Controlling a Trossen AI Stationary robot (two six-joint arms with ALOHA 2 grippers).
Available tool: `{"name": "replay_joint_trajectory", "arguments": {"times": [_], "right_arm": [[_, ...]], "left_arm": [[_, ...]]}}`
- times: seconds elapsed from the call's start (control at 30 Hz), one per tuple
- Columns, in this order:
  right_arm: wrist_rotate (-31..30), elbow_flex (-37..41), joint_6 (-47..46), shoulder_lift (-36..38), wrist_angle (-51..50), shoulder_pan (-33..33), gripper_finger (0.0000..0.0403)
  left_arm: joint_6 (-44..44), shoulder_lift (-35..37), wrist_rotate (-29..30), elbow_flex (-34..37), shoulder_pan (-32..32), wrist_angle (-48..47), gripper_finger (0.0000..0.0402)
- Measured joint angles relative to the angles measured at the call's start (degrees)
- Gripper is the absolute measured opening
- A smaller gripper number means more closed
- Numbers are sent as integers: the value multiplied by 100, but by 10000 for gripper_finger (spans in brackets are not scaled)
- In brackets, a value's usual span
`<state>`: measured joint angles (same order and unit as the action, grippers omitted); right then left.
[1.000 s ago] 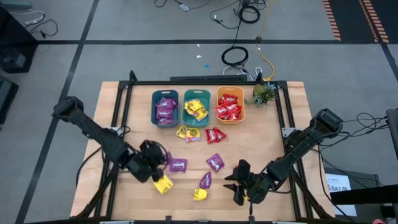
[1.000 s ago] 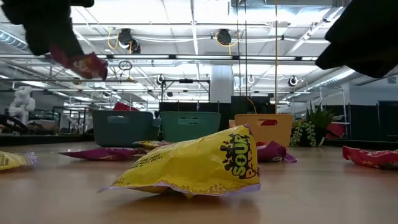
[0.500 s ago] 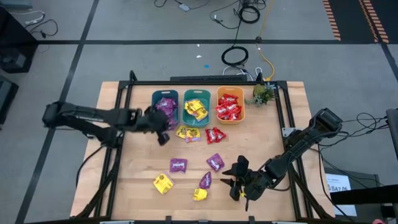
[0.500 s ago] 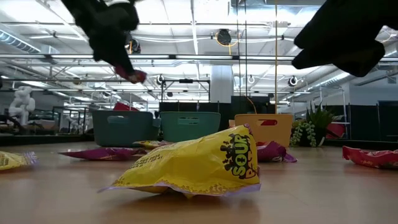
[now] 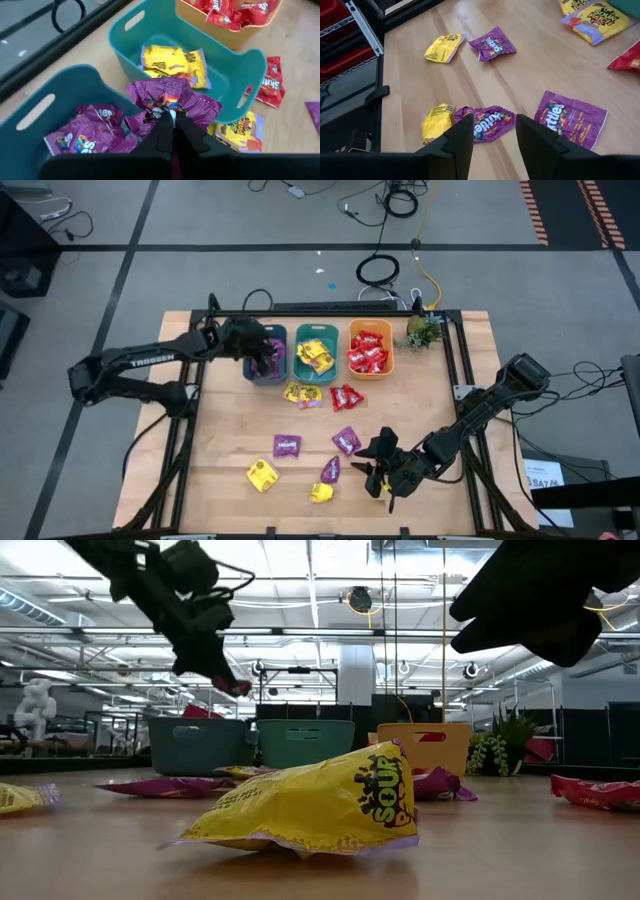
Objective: Sort candy
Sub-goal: Put the violet candy into the blue bin
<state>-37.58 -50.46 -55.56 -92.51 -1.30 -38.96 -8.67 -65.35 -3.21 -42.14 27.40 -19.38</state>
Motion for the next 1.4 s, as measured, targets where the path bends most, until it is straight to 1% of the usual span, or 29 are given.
{"name": "replay_joint_trajectory", "arguments": {"times": [0.07, 0.17, 0.23, 0.33, 0.43, 1.2, 1.3, 1.4], "right_arm": [[6, 0, -64, 0, -4, 0, 139], [4, 0, -73, 0, -10, 0, 139], [4, 0, -70, 0, -13, 0, 139], [7, 0, -67, 0, -20, 0, 139], [5, 0, -62, 0, -19, 0, 139], [7, 0, -226, 0, 20, 0, 139], [7, 0, -215, 0, 20, 0, 139], [6, 0, -181, 0, 20, 0, 139]], "left_arm": [[-21, -1, -113, 201, 192, 254, 7], [-145, -1, -136, 407, 419, 566, 7], [-144, -1, -327, 492, 478, 792, 16], [-140, -1, -395, 499, 472, 811, 33], [-142, -1, -321, 499, 483, 843, 41], [-209, 26, -279, 504, 478, 756, 47], [-590, 101, -587, 459, 473, 589, 47], [-766, 251, -1065, 447, 366, 500, 47]]}}
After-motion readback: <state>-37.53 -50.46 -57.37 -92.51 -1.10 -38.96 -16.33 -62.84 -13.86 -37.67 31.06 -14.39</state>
